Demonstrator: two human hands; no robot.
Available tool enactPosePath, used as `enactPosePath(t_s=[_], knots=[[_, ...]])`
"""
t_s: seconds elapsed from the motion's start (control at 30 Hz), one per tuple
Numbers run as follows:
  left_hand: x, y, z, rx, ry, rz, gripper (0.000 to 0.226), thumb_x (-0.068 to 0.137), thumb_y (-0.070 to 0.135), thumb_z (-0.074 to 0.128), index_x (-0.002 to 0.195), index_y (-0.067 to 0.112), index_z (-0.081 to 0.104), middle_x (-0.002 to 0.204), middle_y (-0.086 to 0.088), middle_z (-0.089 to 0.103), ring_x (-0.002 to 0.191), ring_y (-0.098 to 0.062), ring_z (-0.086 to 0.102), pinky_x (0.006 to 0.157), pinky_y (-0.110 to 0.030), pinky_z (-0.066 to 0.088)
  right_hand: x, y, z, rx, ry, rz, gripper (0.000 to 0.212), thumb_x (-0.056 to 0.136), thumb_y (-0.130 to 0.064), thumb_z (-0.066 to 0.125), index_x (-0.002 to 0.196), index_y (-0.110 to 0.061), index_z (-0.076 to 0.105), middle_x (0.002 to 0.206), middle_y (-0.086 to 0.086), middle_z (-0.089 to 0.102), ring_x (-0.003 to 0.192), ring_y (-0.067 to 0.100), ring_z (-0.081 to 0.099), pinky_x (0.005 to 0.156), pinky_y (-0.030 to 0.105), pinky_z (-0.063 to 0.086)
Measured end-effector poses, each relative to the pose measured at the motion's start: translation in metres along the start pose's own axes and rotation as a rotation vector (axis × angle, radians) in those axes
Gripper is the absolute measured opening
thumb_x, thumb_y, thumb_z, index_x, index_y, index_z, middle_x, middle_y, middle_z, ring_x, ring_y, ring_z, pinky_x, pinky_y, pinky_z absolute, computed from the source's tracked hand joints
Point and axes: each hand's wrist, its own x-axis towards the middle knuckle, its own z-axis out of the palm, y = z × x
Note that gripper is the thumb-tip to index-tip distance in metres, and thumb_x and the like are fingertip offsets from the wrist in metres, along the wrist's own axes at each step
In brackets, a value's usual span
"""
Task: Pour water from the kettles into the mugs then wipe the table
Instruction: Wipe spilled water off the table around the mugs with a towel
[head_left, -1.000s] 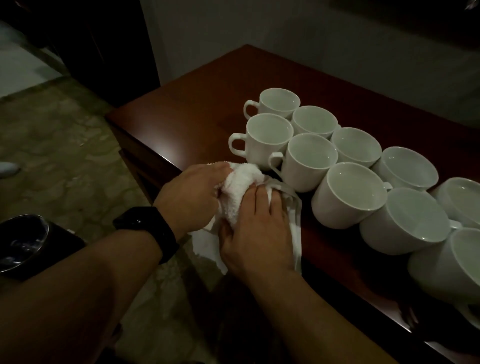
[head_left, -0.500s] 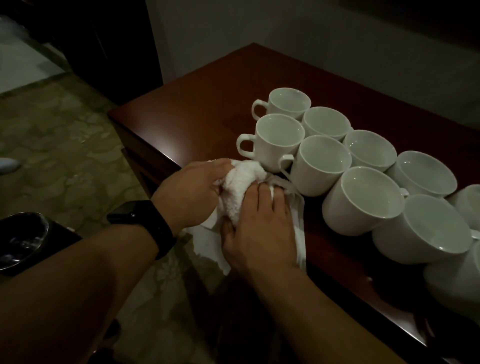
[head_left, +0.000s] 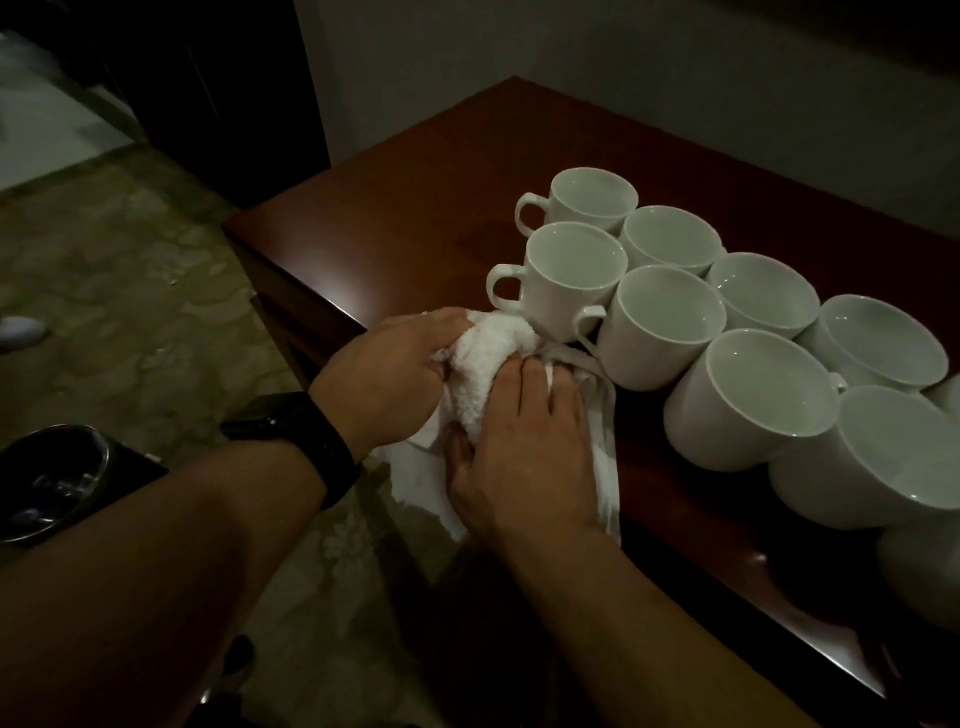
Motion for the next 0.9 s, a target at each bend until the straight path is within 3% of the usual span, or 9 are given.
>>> enactPosePath(t_s=[0.13, 0.27, 0.43, 0.6, 0.9], knots=[[-0.001, 0.004, 0.001, -0.007, 0.031, 0.001, 0.050, 0.099, -0.006, 0.048, 0.143, 0.016, 0.059, 0.143, -0.003, 0.062, 0.134, -0.020, 0.055, 0.118, -0.035, 0.039, 0.001, 0.001, -0.001, -0.008, -0.019, -0.019, 0.085, 0.097, -0.053, 0.046, 0.158, -0.001, 0.019, 0.160, 0.024, 0.031, 0.148, 0.043, 0.028, 0.125, 0.050, 0.012], [-0.002, 0.010, 0.005, 0.003, 0.050, -0.032, 0.047, 0.097, -0.005, 0.049, 0.137, 0.016, 0.063, 0.137, -0.005, 0.066, 0.128, -0.021, 0.058, 0.103, -0.021, 0.038, 0.000, 0.009, -0.003, -0.040, -0.006, -0.055, 0.082, 0.096, -0.055, 0.045, 0.156, -0.004, 0.023, 0.158, 0.021, 0.036, 0.143, 0.039, 0.034, 0.123, 0.048, 0.018], [-0.001, 0.016, -0.002, 0.099, 0.014, -0.055, 0.042, 0.094, -0.001, 0.053, 0.132, 0.011, 0.065, 0.127, -0.012, 0.070, 0.117, -0.031, 0.063, 0.097, -0.034, 0.047, -0.002, 0.016, -0.002, -0.020, -0.020, -0.084, 0.077, 0.098, -0.051, 0.042, 0.157, -0.007, 0.020, 0.159, 0.018, 0.032, 0.143, 0.037, 0.032, 0.123, 0.047, 0.021], [-0.003, 0.024, -0.004, 0.174, -0.050, -0.060, 0.045, 0.095, 0.003, 0.054, 0.138, 0.013, 0.059, 0.127, -0.013, 0.069, 0.115, -0.031, 0.063, 0.101, -0.047, 0.050, -0.012, 0.024, -0.003, -0.015, -0.013, -0.105, 0.075, 0.098, -0.047, 0.043, 0.157, -0.008, 0.020, 0.159, 0.016, 0.032, 0.144, 0.035, 0.030, 0.123, 0.045, 0.021], [-0.009, 0.043, 0.006, 0.168, -0.086, -0.067, 0.042, 0.093, 0.002, 0.056, 0.133, 0.015, 0.059, 0.123, -0.011, 0.067, 0.107, -0.029, 0.062, 0.092, -0.044, 0.053, -0.029, 0.044, -0.007, 0.001, -0.020, -0.121, 0.073, 0.100, -0.050, 0.042, 0.158, -0.012, 0.021, 0.163, 0.012, 0.031, 0.148, 0.029, 0.030, 0.124, 0.043, 0.020]])
